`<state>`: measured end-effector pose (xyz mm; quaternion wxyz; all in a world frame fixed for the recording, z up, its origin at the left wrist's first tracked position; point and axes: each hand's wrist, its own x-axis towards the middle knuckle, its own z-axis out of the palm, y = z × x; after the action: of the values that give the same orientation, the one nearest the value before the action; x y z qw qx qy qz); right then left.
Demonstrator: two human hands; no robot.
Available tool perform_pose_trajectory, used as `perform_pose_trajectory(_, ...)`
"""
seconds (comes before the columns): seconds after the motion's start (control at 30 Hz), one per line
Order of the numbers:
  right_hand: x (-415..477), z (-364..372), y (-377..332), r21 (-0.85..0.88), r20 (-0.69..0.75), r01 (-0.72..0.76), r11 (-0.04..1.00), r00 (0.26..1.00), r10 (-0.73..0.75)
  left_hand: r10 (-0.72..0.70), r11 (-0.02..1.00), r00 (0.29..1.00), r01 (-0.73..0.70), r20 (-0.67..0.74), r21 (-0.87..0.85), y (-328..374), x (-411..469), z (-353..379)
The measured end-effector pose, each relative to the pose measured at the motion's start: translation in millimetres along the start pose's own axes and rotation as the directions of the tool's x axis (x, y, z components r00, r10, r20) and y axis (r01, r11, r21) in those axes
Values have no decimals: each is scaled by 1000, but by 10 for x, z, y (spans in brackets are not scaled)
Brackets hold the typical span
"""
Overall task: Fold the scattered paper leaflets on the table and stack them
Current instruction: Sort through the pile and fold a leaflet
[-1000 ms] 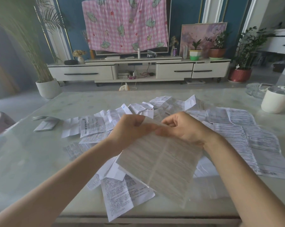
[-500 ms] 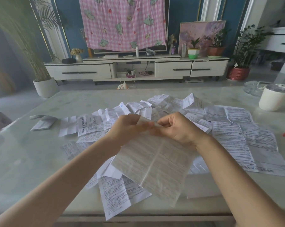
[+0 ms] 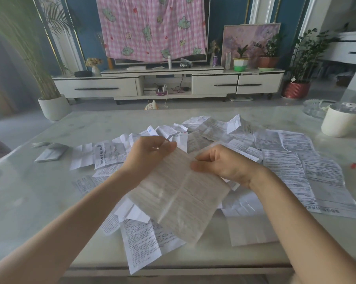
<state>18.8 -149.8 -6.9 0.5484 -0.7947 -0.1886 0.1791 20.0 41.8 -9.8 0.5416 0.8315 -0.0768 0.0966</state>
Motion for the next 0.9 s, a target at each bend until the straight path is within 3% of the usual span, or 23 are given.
perform_pose_trajectory(0.17,-199,-222,133,-42,59,-111,993,992,113,10,1000,995,-8,-101,25,44,115,-304)
perform_pose_trajectory(0.23,-297,-325,140,-113,11,-177,978,984,179,32,999,992,-31,-120,12,105,145,-445)
perform_pose_trajectory(0.3,-319,-388,64,-80,-168,-102,992,982,88,73,995,995,-67,-74,78,161,153,-492)
perform_pose_trajectory(0.37,-260,-339,-117,46,-282,95,994,956,-78,105,983,994,-106,19,147,229,143,-423)
perform_pose_trajectory(0.43,-156,-174,-244,61,-136,142,988,982,-133,129,975,986,-146,106,166,282,144,-287)
perform_pose_trajectory(0.5,-59,5,-239,-87,8,68,994,998,-67,126,973,974,-158,189,167,328,166,-162)
perform_pose_trajectory(0.57,-34,47,-150,-188,0,30,982,1000,-31,42,978,966,-91,255,186,374,195,-125)
perform_pose_trajectory(0.63,-68,-24,-48,-88,-59,19,996,998,-24,-102,992,940,71,324,106,358,229,-186)
perform_pose_trajectory(0.67,-100,-74,-9,20,-92,17,1000,996,-15,-179,980,915,197,362,-15,327,233,-254)
perform_pose_trajectory(0.77,-146,-204,84,306,-192,48,951,981,12,-250,774,812,495,528,-394,143,140,-402)
perform_pose_trajectory(0.83,-108,-205,116,372,-260,63,926,965,39,-248,683,763,575,597,-450,28,-8,-313)
perform_pose_trajectory(0.9,-17,-139,116,409,-308,63,910,949,72,-247,707,782,550,573,-446,-57,-136,-181)
